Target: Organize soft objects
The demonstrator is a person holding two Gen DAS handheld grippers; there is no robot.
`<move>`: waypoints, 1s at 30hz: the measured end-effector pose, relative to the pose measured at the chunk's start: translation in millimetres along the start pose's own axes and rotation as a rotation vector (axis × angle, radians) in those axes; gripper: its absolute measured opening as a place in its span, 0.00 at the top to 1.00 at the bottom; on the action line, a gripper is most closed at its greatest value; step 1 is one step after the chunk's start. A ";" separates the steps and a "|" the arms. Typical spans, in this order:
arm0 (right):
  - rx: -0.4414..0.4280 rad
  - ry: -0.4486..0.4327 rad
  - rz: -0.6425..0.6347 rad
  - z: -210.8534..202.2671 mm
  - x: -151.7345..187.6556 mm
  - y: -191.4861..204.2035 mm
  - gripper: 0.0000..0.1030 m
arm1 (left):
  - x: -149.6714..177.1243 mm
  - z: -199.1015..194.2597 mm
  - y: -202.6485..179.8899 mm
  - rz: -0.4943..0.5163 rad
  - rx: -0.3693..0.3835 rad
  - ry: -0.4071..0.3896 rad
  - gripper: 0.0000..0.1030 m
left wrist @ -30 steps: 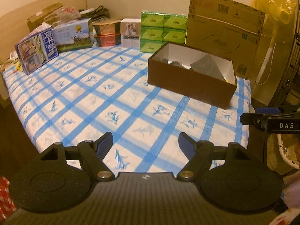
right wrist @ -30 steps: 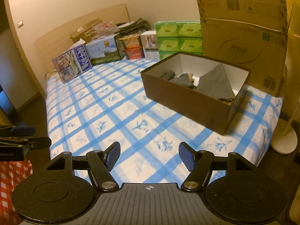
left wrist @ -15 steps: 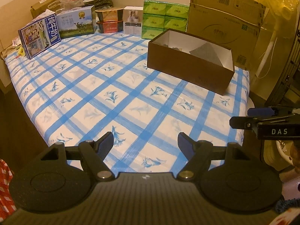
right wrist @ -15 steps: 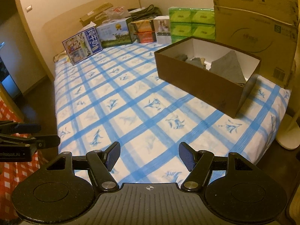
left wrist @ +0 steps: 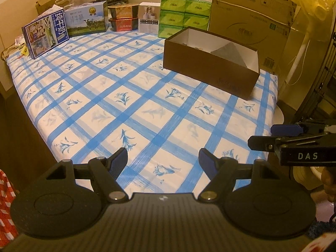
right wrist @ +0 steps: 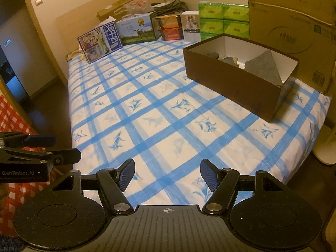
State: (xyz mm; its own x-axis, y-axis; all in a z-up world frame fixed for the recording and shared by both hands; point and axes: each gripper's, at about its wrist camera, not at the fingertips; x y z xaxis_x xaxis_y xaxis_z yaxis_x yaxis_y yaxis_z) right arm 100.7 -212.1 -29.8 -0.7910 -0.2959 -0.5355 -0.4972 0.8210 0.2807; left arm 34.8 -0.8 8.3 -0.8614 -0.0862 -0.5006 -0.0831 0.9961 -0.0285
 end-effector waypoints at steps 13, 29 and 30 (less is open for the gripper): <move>-0.008 0.012 0.001 3.1 1.7 1.8 0.33 | 1.4 2.5 -2.3 0.000 0.007 0.006 0.29; -0.009 0.012 0.000 4.0 1.8 3.6 0.33 | -0.8 6.0 -1.7 -0.001 0.015 0.009 0.29; -0.009 0.012 0.000 3.9 1.7 3.4 0.33 | -0.7 5.7 -1.8 -0.002 0.016 0.009 0.29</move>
State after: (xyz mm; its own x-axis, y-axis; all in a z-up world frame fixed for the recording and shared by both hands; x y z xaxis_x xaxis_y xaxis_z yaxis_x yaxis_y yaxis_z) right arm 99.1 -207.9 -32.9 -0.7952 -0.3015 -0.5261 -0.5001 0.8167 0.2880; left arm 38.4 -2.4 3.7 -0.8659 -0.0882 -0.4924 -0.0770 0.9961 -0.0430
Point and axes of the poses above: each gripper's, at about its wrist camera, not at the fingertips, and z roughly the way its jaws point, y to its left, x to its underside, and after that the axes turned 9 degrees about y, right-handed
